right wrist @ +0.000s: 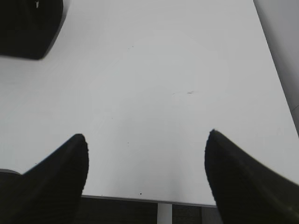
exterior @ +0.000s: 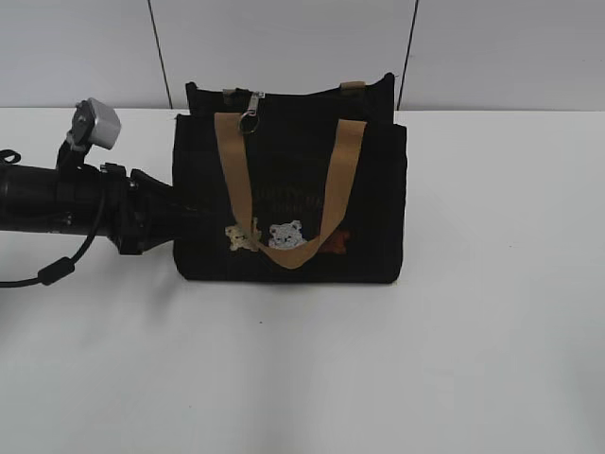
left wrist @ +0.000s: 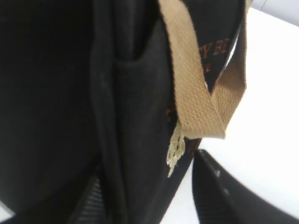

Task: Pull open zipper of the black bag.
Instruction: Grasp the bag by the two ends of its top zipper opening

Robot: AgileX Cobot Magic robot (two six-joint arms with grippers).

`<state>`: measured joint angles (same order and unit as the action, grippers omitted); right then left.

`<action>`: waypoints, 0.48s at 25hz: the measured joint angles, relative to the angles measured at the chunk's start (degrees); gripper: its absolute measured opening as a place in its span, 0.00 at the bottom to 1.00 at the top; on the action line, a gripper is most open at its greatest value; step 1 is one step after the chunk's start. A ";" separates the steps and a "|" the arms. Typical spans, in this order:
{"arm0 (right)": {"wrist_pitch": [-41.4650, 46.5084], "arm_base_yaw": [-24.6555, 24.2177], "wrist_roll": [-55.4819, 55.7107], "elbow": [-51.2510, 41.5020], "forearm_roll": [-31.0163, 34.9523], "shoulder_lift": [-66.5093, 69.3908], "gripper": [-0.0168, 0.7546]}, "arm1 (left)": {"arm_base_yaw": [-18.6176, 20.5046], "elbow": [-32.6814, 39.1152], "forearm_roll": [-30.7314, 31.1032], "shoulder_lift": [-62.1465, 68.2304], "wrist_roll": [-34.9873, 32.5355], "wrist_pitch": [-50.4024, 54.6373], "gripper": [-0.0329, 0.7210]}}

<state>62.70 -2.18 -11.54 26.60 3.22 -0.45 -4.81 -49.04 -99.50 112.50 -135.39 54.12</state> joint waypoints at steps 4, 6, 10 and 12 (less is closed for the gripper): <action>0.00 0.00 0.00 0.00 0.00 0.00 0.78 | 0.00 0.00 -0.04 0.00 0.35 -0.14 0.27; 0.00 0.00 0.00 0.00 0.00 0.00 0.78 | -0.05 0.00 -0.04 0.00 0.47 -0.09 0.13; 0.00 0.00 0.00 0.00 0.00 0.00 0.78 | -0.11 0.00 0.01 0.00 0.63 0.02 0.08; 0.00 0.00 0.00 0.00 0.00 0.00 0.78 | -0.11 0.00 0.01 0.00 0.66 0.06 0.08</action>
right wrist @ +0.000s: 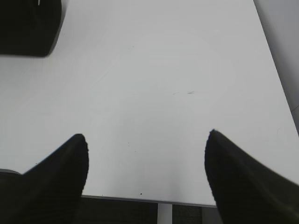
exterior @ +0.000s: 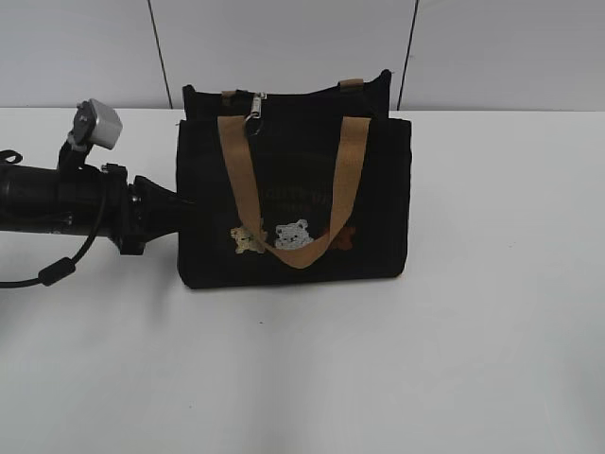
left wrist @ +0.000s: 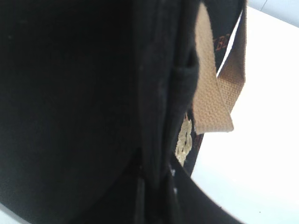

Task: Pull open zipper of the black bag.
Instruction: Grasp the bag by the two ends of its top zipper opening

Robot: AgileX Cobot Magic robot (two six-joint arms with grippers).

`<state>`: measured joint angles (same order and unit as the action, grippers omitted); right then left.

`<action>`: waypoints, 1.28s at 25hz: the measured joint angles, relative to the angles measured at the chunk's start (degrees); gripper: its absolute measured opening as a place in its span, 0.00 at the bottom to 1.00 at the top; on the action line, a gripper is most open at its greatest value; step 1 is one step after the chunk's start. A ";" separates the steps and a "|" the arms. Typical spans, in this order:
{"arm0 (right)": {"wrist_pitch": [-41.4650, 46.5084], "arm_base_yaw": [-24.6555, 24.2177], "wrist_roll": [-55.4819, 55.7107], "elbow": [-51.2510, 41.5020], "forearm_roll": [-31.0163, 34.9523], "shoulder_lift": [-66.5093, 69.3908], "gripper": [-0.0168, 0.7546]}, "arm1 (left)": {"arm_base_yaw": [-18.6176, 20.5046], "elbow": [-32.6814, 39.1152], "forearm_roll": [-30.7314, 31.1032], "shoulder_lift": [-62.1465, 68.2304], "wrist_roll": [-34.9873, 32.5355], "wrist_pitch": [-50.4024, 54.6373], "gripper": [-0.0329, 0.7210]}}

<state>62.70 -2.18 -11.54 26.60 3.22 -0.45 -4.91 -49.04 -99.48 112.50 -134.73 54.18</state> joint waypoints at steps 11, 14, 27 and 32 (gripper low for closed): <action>-0.19 0.00 -0.20 0.33 4.36 1.26 0.78 | 0.00 0.00 0.04 0.06 0.00 0.15 0.08; -2.99 0.00 -2.69 1.54 11.09 7.79 0.78 | 0.00 0.00 0.04 0.06 0.00 0.15 0.08; -13.39 1.81 -53.18 8.06 48.68 44.77 0.78 | 0.00 0.00 0.06 0.06 0.02 0.15 0.08; -14.63 7.99 -66.22 12.62 62.57 60.61 0.78 | 0.00 0.00 0.11 0.06 0.02 0.15 0.08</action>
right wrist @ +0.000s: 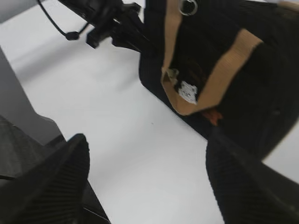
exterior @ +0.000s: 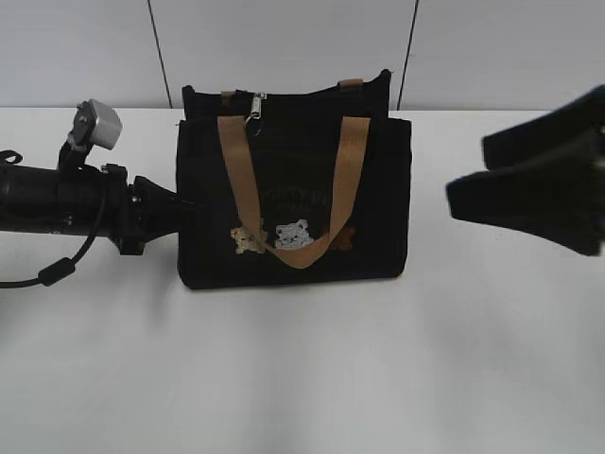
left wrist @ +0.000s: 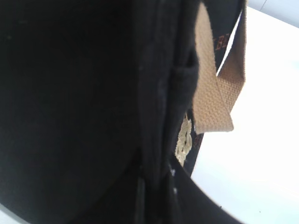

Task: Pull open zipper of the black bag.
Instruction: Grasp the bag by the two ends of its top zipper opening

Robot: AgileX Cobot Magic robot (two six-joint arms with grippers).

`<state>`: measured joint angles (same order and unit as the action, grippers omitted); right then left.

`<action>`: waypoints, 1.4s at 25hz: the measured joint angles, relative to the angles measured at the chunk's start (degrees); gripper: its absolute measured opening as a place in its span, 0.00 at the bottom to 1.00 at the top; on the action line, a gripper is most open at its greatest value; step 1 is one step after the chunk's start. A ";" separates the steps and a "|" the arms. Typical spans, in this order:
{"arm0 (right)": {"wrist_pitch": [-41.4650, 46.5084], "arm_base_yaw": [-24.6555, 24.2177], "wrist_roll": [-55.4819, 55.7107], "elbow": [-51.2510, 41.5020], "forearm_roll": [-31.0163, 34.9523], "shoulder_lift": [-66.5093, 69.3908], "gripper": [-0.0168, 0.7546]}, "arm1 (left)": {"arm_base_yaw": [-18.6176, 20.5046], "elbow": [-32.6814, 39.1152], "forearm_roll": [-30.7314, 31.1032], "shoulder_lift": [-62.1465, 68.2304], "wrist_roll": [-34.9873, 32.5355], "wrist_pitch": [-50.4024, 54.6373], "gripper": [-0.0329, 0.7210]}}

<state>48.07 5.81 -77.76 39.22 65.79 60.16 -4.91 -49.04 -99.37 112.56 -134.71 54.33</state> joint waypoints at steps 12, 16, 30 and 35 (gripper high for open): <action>-5.39 12.37 -10.62 19.24 6.06 31.43 0.78 | 0.00 0.00 0.00 0.00 0.00 0.00 0.08; -6.14 14.73 -10.72 25.98 6.36 39.25 0.78 | 0.00 0.00 0.00 0.00 0.00 0.00 0.08; -7.95 15.97 -12.34 34.35 16.32 52.14 0.67 | 0.00 0.00 0.00 0.05 0.05 -0.17 0.08; -8.71 15.97 -16.18 34.52 19.30 53.50 0.57 | 0.00 0.00 0.00 0.04 0.05 -0.35 0.08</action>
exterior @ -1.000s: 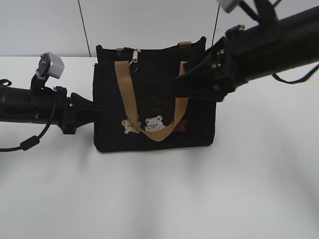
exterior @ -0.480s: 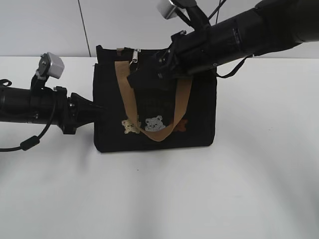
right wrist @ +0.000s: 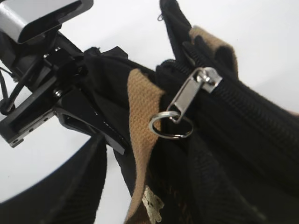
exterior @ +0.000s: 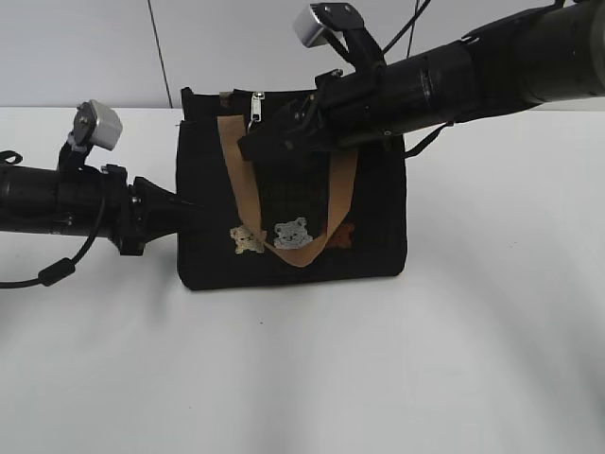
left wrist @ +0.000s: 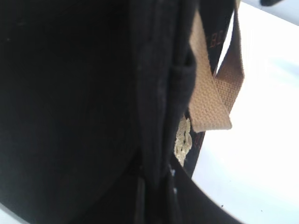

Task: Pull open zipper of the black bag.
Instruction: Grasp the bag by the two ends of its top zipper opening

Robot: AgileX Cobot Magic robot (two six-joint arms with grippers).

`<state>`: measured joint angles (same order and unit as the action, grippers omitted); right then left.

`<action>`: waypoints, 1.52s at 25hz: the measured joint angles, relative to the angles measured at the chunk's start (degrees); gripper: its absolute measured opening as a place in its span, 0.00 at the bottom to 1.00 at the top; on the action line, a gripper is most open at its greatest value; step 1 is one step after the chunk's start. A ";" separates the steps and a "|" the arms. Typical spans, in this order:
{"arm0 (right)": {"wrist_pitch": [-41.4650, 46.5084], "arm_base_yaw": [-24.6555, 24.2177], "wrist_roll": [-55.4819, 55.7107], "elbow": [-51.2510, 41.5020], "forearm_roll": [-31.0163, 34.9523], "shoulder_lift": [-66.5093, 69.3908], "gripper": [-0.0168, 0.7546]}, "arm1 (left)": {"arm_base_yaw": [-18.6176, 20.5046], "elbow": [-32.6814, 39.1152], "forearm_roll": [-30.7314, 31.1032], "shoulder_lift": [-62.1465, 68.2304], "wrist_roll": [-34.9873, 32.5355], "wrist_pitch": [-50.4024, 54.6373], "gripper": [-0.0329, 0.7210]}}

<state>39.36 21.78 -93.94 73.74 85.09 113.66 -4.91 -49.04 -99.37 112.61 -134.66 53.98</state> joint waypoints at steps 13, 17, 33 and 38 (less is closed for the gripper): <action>0.01 0.00 -5.95 0.10 7.38 2.11 0.56 | 0.00 0.00 -0.11 0.00 0.06 -0.48 0.08; -0.01 0.00 -6.06 0.10 7.50 2.18 0.56 | 0.00 0.00 -0.11 0.00 0.11 -0.48 0.08; 2.62 0.00 -7.91 0.10 7.32 2.36 0.56 | 0.00 0.00 -0.06 0.00 0.11 -0.48 0.08; 3.01 0.00 -7.91 0.10 6.98 2.36 0.59 | 0.00 0.00 -0.01 0.00 0.11 -0.42 0.08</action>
<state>42.37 21.78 -101.84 73.83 92.07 116.03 -4.91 -49.04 -99.37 112.61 -134.55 53.55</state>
